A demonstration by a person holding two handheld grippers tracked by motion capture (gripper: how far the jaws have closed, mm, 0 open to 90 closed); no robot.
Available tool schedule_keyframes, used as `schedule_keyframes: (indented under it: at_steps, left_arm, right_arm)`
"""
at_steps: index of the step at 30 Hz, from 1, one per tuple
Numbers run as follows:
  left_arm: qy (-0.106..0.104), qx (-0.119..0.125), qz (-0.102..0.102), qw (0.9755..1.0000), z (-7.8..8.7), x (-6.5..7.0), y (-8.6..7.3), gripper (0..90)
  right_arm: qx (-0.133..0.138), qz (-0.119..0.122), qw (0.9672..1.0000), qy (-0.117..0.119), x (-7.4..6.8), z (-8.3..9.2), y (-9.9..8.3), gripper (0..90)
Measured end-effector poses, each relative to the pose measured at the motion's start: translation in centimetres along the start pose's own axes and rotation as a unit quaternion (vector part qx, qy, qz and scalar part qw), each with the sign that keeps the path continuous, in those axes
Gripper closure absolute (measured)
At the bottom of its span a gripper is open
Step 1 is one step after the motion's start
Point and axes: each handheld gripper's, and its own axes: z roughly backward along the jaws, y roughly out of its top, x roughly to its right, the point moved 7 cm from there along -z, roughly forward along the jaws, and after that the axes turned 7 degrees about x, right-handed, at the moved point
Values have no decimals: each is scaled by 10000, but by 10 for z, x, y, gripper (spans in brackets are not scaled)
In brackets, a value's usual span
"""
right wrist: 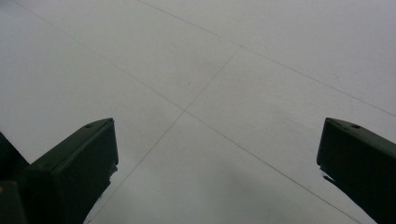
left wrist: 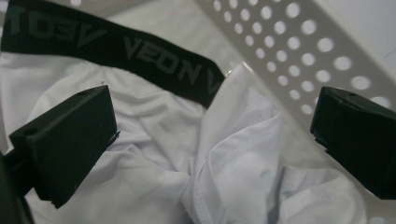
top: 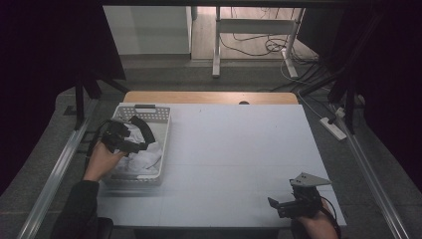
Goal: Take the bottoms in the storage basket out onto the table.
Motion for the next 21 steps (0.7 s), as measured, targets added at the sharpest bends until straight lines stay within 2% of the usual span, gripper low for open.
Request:
schedule_keyframes:
  at_steps: [9,13,18,21]
  left_arm:
    - [183,-570,83,9982,-19,-9,-13,0]
    - [232,-797,56,9965,-26,-12,-18,0]
    - [107,-1131,103,9935,-34,-11,-25,0]
    - [148,-1291,25,9915,-38,-11,-29,0]
  right_arm:
    - [3,0,10000,9,0,0,0,0]
    - [-3,7,10000,5,0,0,0,0]
    - [3,9,10000,5,0,0,0,0]
    - [2,12,10000,4,0,0,0,0]
